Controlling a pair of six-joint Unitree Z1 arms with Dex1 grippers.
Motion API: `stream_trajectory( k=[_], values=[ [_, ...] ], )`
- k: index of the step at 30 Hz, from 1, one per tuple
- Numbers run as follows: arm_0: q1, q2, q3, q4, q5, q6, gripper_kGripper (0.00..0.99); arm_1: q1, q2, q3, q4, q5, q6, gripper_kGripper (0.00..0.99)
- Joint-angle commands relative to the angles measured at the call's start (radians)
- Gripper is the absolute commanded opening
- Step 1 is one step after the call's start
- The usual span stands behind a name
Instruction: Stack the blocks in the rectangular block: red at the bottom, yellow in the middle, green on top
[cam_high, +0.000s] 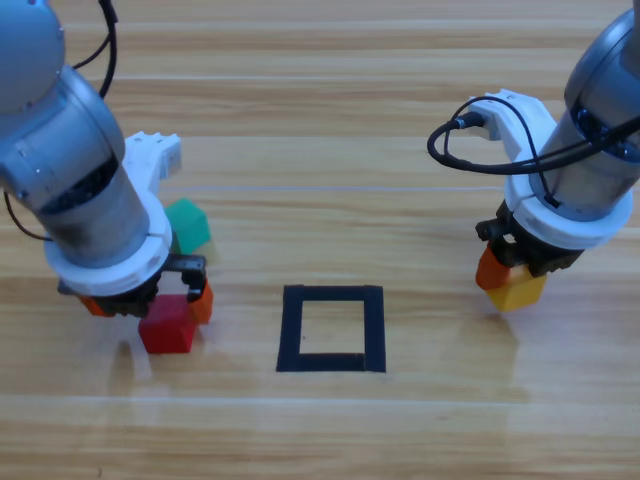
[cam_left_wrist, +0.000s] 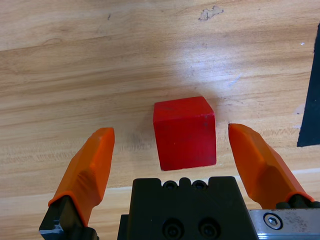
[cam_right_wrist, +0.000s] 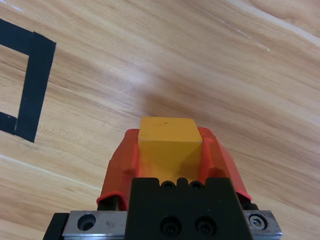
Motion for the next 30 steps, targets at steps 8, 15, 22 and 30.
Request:
stream_trajectory(
  k=[8,15,22,30],
  values=[
    [0.008,0.073,0.027,-0.043,0.012,-0.017,0.951,-0.018,-0.081,0.033,0.015,-0.033,0.017,0.0],
    [0.003,0.093,0.027,-0.059,0.012,-0.01,0.822,-0.018,-0.095,0.034,0.015,-0.033,0.014,0.0],
    [-0.003,0.112,0.023,-0.06,0.012,-0.007,0.721,-0.018,-0.106,0.036,0.015,-0.03,0.011,0.0],
    [-0.006,0.101,0.001,-0.045,0.02,0.029,0.318,-0.018,-0.112,0.037,0.017,-0.023,0.011,0.0]
  ],
)
